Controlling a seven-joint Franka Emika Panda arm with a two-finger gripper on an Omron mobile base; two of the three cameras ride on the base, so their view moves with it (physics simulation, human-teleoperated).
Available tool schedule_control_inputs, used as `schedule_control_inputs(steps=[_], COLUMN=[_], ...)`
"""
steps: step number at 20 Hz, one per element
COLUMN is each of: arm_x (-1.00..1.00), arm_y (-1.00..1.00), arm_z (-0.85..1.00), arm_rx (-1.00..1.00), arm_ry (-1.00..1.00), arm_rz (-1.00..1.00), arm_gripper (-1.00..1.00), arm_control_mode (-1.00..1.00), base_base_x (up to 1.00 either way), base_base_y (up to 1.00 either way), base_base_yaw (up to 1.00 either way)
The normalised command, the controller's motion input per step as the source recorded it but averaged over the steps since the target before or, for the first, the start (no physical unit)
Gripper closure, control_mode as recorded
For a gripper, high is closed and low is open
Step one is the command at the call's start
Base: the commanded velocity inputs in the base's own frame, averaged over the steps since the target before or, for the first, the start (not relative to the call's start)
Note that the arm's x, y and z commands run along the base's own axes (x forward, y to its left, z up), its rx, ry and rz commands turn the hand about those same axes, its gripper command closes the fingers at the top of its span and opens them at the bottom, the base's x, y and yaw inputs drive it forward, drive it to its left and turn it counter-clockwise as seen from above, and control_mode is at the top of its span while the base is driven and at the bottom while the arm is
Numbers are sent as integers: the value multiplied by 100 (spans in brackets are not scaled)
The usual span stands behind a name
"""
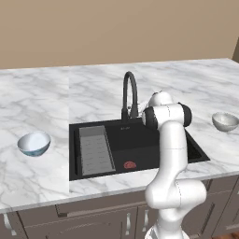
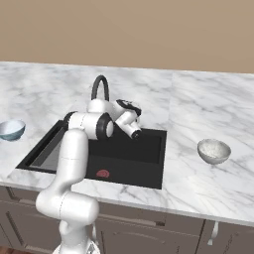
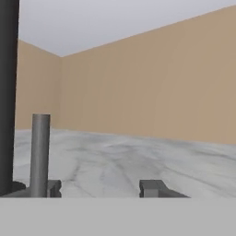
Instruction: Rinse each bowl for a few seconds and place them down in the sink or on the counter.
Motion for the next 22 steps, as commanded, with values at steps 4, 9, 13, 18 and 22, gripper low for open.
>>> schedule_control_inputs(steps=[4, 9, 13, 18, 22], arm_x=[9, 7, 7, 7, 8], arm_y=[-11, -24, -39, -50, -52], arm_z=[0, 0, 0, 0, 0], arm_rx=[5, 8, 11, 12, 13], arm_ry=[2, 4, 6, 8, 8], arm_rz=[0, 0, -2, -6, -6], arm_gripper=[100, 100, 100, 100, 100], arm_control_mode=[-100, -100, -100, -100, -100], base_base_x=[0, 0, 0, 0, 0], base_base_y=[0, 0, 0, 0, 0], base_base_yaw=[0, 0, 0, 0, 0])
